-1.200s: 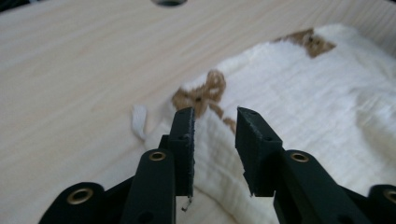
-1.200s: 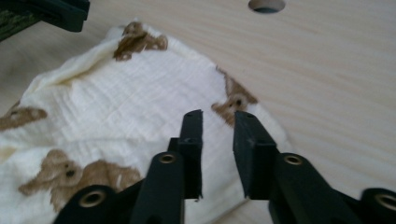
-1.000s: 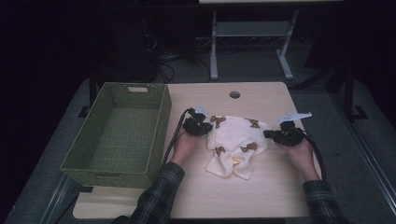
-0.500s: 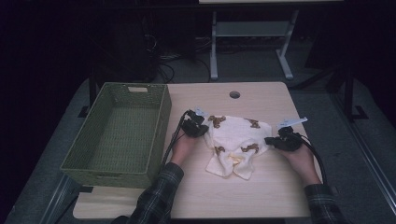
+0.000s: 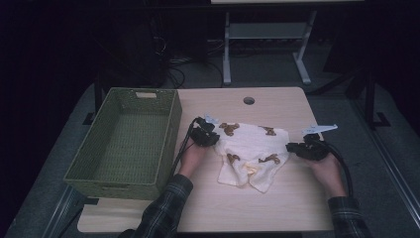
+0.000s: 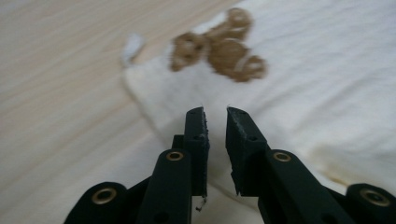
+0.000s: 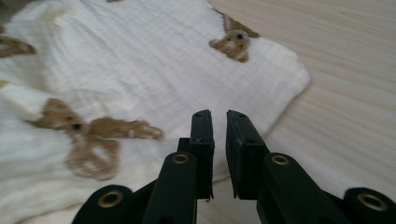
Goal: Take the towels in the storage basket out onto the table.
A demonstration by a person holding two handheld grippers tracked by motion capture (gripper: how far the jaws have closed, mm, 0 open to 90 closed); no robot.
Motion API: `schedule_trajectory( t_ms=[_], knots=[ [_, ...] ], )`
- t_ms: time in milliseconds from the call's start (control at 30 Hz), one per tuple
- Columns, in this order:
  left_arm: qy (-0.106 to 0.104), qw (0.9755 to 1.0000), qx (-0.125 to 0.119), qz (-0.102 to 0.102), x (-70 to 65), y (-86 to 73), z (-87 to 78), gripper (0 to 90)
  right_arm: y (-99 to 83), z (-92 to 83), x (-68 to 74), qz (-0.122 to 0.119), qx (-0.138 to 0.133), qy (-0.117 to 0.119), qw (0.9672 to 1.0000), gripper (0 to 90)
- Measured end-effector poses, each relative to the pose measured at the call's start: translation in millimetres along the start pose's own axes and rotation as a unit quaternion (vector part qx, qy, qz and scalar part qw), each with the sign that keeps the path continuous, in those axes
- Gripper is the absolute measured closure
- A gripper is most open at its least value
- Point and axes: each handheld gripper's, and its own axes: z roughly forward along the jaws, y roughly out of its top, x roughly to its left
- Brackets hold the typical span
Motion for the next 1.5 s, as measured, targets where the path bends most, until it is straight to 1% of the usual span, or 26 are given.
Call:
schedule_trajectory(
  t_ms=[33,67,133,233,367,400,467,533,567,633,700,767,800,833,867,933,1000,1033,1067,1133,1167,1200,1333,1367,1400,1500],
  knots=[
    [-0.007,1.0000,-0.003,-0.003,-2.2,-0.1,-3.4,75.3,-0.3,-2.0,2.2,-0.001,-0.002,0.004,1.0000,78.3],
    [-0.018,0.9997,-0.009,-0.012,-4.3,-0.3,-6.9,75.0,-0.6,-4.1,5.1,0.001,-0.002,0.008,1.0000,77.5],
    [-0.032,0.9992,-0.016,-0.018,-7.0,-0.1,-14.3,73.7,-2.7,-7.7,11.5,-0.001,-0.007,0.013,0.9999,76.4],
    [-0.053,0.9984,-0.018,-0.010,-12.6,-2.1,-25.8,71.0,-6.8,-12.0,20.8,-0.005,-0.006,0.018,0.9998,74.1],
    [-0.076,0.9968,-0.023,0.002,-23.4,-14.7,-41.8,68.0,-12.2,-18.7,32.3,-0.012,-0.015,0.030,0.9994,72.6],
    [-0.081,0.9964,-0.024,0.002,-25.1,-17.2,-44.3,67.8,-13.9,-20.0,36.0,-0.014,-0.016,0.032,0.9993,72.1],
    [-0.089,0.9957,-0.024,0.008,-30.9,-23.4,-50.9,67.6,-15.9,-22.2,42.4,-0.014,-0.013,0.037,0.9991,71.4],
    [-0.096,0.9949,-0.025,0.015,-37.5,-29.4,-56.5,67.1,-17.8,-24.3,48.5,-0.020,-0.019,0.041,0.9988,71.0],
    [-0.101,0.9943,-0.025,0.023,-41.3,-33.1,-59.7,66.5,-19.2,-25.2,52.2,-0.024,-0.019,0.042,0.9986,70.6],
    [-0.109,0.9932,-0.025,0.031,-48.1,-39.0,-64.5,65.2,-22.1,-26.1,59.8,-0.029,-0.018,0.047,0.9983,69.9],
    [-0.112,0.9923,-0.023,0.049,-51.1,-44.2,-68.4,63.4,-25.3,-26.5,67.5,-0.036,-0.013,0.054,0.9978,68.7],
    [-0.118,0.9909,-0.025,0.059,-53.7,-51.9,-71.5,61.4,-29.2,-27.1,74.7,-0.041,-0.017,0.062,0.9971,68.7],
    [-0.119,0.9907,-0.023,0.062,-54.6,-54.1,-72.5,60.1,-31.7,-27.2,78.6,-0.040,-0.013,0.066,0.9969,68.1],
    [-0.123,0.9898,-0.023,0.069,-55.5,-57.0,-73.8,59.7,-33.1,-26.6,80.6,-0.042,-0.011,0.068,0.9967,67.9],
    [-0.128,0.9890,-0.026,0.070,-57.1,-59.8,-74.5,59.6,-35.3,-25.9,84.1,-0.041,-0.011,0.071,0.9966,67.9],
    [-0.131,0.9877,-0.023,0.081,-60.1,-63.7,-75.8,58.9,-38.6,-25.6,89.2,-0.049,-0.007,0.073,0.9961,67.3],
    [-0.137,0.9861,-0.015,0.092,-62.8,-66.6,-75.0,58.5,-41.0,-25.2,95.1,-0.049,-0.001,0.075,0.9960,66.2],
    [-0.139,0.9858,-0.017,0.092,-65.0,-68.0,-73.1,58.1,-41.9,-24.9,97.7,-0.051,0.002,0.075,0.9959,65.3],
    [-0.144,0.9849,-0.011,0.095,-66.2,-68.8,-71.2,57.3,-42.9,-24.3,99.5,-0.056,0.003,0.075,0.9956,64.1],
    [-0.143,0.9845,-0.003,0.102,-69.7,-69.9,-65.6,55.6,-46.3,-23.0,104.5,-0.056,0.006,0.080,0.9952,62.8],
    [-0.138,0.9847,0.001,0.106,-71.9,-70.7,-62.7,55.3,-47.6,-22.2,106.5,-0.057,0.009,0.080,0.9951,62.3],
    [-0.136,0.9841,0.009,0.114,-72.9,-71.1,-60.9,55.3,-49.2,-21.2,109.2,-0.060,0.013,0.081,0.9948,61.7],
    [-0.125,0.9830,0.022,0.132,-78.3,-73.5,-57.2,55.6,-52.0,-19.1,118.9,-0.070,0.017,0.085,0.9938,60.2],
    [-0.119,0.9828,0.023,0.139,-80.1,-74.3,-56.5,56.4,-51.5,-18.8,121.6,-0.071,0.017,0.086,0.9936,60.3],
    [-0.120,0.9823,0.023,0.142,-80.8,-74.2,-56.7,57.9,-50.9,-17.4,123.6,-0.078,0.016,0.087,0.9930,60.3],
    [-0.115,0.9830,0.024,0.141,-82.8,-73.8,-57.1,65.3,-49.8,-11.9,131.7,-0.089,0.026,0.089,0.9917,60.7]
  ],
)
